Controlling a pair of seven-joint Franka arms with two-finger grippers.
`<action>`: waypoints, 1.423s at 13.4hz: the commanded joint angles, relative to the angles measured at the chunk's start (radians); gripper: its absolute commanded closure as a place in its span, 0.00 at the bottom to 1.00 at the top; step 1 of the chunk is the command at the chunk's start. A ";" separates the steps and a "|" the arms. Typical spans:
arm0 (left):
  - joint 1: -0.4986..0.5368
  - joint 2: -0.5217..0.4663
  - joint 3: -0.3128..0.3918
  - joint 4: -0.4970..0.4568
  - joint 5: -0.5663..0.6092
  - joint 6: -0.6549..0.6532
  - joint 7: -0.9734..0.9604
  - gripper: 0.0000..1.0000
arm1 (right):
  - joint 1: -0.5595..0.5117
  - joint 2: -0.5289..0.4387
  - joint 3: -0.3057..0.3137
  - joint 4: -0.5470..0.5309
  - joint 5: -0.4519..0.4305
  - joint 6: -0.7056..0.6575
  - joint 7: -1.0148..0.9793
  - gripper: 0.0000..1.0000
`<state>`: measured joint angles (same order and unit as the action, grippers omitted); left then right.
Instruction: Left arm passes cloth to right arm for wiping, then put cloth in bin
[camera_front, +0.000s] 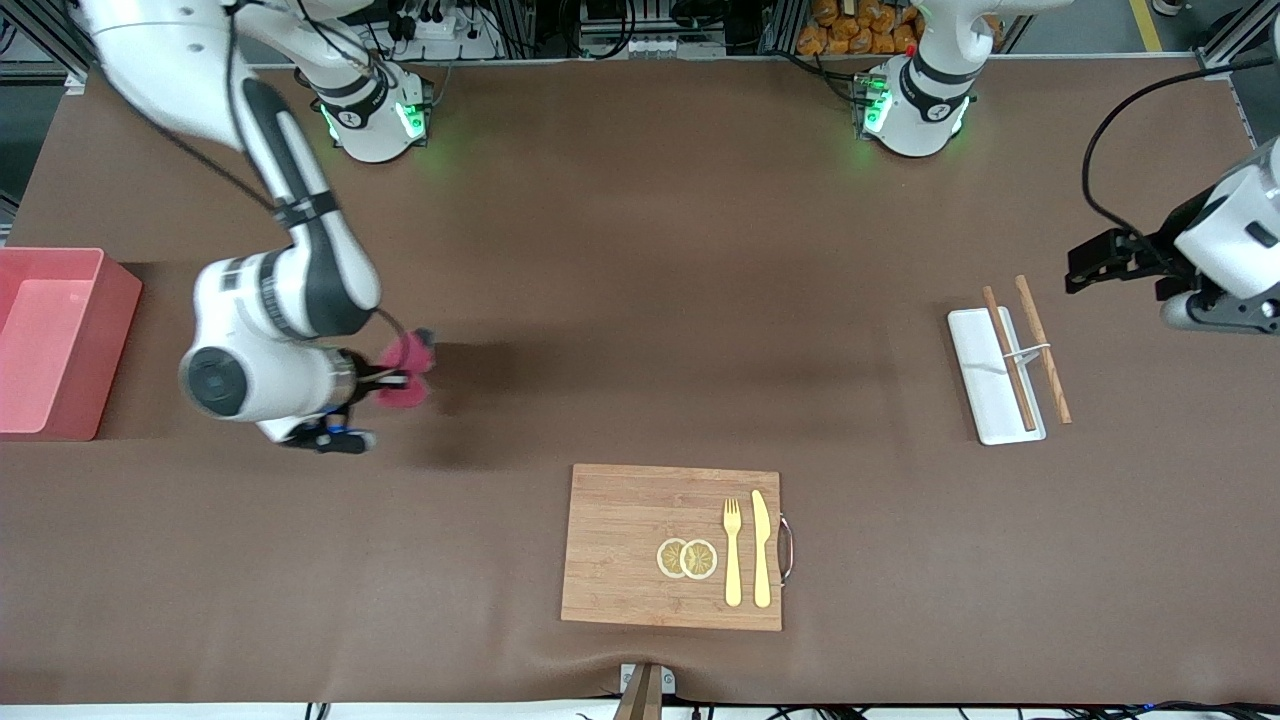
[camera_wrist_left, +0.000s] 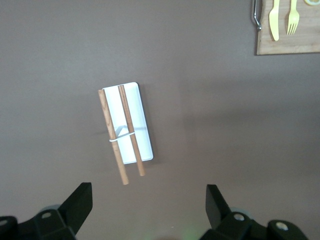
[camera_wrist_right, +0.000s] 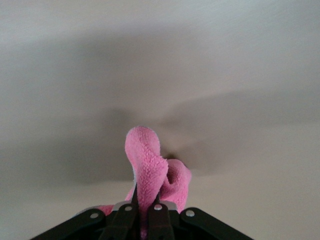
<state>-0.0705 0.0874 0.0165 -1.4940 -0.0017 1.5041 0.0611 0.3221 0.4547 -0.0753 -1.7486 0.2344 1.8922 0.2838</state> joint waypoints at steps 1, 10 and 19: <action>-0.095 -0.046 0.069 -0.029 0.002 -0.034 0.022 0.00 | 0.077 -0.028 -0.017 -0.008 0.052 -0.001 0.141 1.00; -0.123 -0.156 0.079 -0.091 0.054 -0.085 0.097 0.00 | -0.200 -0.030 -0.038 -0.012 -0.070 -0.021 -0.304 1.00; -0.035 -0.132 0.006 -0.052 0.002 -0.064 0.024 0.00 | -0.558 -0.097 -0.049 0.176 -0.275 -0.256 -0.868 1.00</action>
<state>-0.1226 -0.0488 0.0376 -1.5628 0.0172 1.4359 0.1255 -0.2009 0.4173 -0.1394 -1.6413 0.0268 1.7442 -0.5455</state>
